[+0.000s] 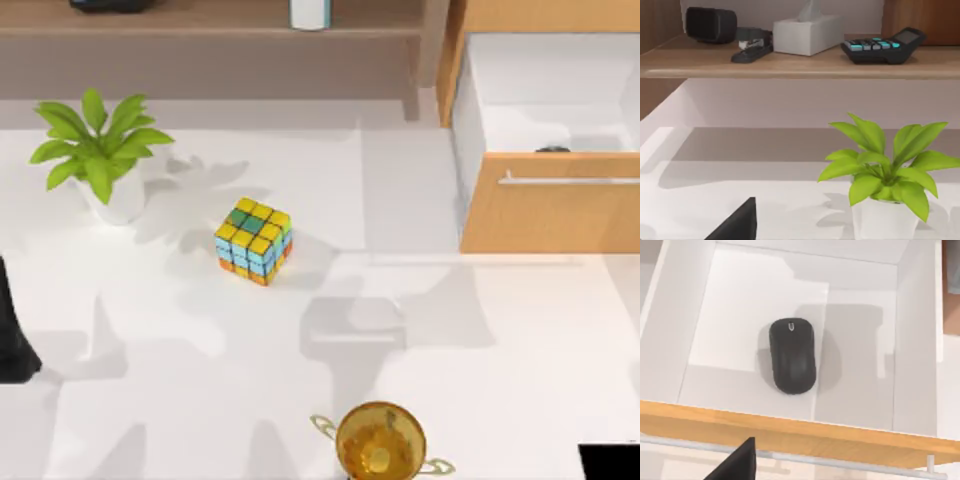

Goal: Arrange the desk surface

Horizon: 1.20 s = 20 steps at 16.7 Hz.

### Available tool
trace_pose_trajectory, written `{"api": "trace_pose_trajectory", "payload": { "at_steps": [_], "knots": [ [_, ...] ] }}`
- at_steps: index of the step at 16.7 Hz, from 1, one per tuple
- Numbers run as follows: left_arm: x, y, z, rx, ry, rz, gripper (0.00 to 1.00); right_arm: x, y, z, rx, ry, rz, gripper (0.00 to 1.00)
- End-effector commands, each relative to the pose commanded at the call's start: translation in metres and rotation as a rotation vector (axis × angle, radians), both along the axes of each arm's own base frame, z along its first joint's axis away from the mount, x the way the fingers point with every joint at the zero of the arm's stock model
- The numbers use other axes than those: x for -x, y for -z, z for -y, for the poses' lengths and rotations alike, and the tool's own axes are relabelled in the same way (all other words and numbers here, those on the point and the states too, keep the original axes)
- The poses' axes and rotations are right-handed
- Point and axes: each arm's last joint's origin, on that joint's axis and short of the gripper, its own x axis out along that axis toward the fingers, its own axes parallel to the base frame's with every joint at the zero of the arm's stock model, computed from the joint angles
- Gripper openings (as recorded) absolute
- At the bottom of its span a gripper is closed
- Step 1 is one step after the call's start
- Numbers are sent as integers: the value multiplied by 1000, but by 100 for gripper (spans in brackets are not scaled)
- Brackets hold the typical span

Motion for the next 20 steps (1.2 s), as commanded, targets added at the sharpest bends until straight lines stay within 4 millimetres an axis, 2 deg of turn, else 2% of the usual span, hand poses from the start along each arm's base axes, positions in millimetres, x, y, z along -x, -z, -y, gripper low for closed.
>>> {"api": "trace_pose_trajectory", "payload": {
  "at_steps": [2, 5, 9, 11, 14, 16, 20],
  "knots": [
    [0, 0, 0, 0, 0, 0, 100, -43, 7, -8, 14, -19, -120, 100],
    [0, 0, 0, 0, 0, 0, 100, -100, 33, -20, 34, -46, -285, 100],
    [0, 0, 0, 0, 0, 0, 100, -156, 81, -35, 58, -77, -470, 100],
    [0, 0, 0, 0, 0, 0, 100, -173, 105, -41, 67, -89, -542, 100],
    [0, 0, 0, 0, 0, 0, 100, -189, 131, -45, 76, -98, -617, 100],
    [0, 0, 0, 0, 0, 0, 100, -193, 139, -45, 78, -97, -637, 100],
    [0, 0, 0, 0, 0, 0, 100, -194, 140, -45, 78, -97, -639, 100]
  ]
}}
